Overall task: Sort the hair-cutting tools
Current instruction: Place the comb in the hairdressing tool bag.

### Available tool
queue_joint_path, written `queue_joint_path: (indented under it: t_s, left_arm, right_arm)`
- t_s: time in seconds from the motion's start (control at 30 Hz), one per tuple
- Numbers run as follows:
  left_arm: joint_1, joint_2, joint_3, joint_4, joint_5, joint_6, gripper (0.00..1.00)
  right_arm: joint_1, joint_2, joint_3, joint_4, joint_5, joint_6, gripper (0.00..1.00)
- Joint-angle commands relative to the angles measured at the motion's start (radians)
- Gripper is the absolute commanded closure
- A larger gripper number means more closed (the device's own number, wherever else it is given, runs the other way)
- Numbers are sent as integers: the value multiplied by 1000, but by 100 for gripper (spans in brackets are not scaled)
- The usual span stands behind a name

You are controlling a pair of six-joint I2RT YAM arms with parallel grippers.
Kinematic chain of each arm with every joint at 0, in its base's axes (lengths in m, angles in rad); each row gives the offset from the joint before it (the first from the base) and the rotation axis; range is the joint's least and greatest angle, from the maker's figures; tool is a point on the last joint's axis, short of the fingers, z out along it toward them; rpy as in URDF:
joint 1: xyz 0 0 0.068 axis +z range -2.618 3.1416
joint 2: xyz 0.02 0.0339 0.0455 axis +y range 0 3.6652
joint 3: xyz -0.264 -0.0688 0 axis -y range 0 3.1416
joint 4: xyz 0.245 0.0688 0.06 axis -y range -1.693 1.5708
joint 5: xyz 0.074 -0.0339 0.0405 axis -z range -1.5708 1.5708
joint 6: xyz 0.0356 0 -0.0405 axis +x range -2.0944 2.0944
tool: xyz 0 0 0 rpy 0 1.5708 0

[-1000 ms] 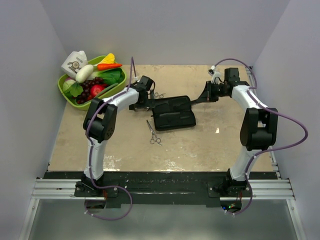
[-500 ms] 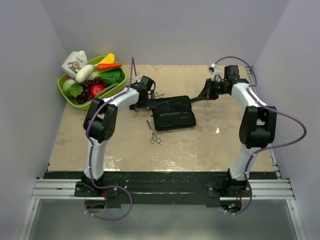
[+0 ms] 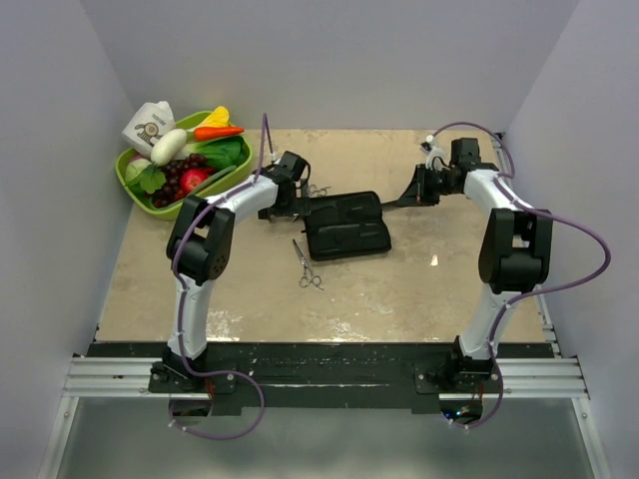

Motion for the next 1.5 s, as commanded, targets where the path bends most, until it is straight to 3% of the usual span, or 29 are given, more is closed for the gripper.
queue_joint_path:
  t_s: [0.0,0.7,1.47]
  left_arm:
    - [-17,63,-14,12,69,-9,2]
    - [-17,53,-26,41,86,16,2]
    - [-19,47,-10,79,135,97,2]
  right_arm:
    - [0,6,-22,6,37,-20,100]
    - [1,112,-43,-43,-6,-105,100]
    - [124,105,-10,-92,29,-152,100]
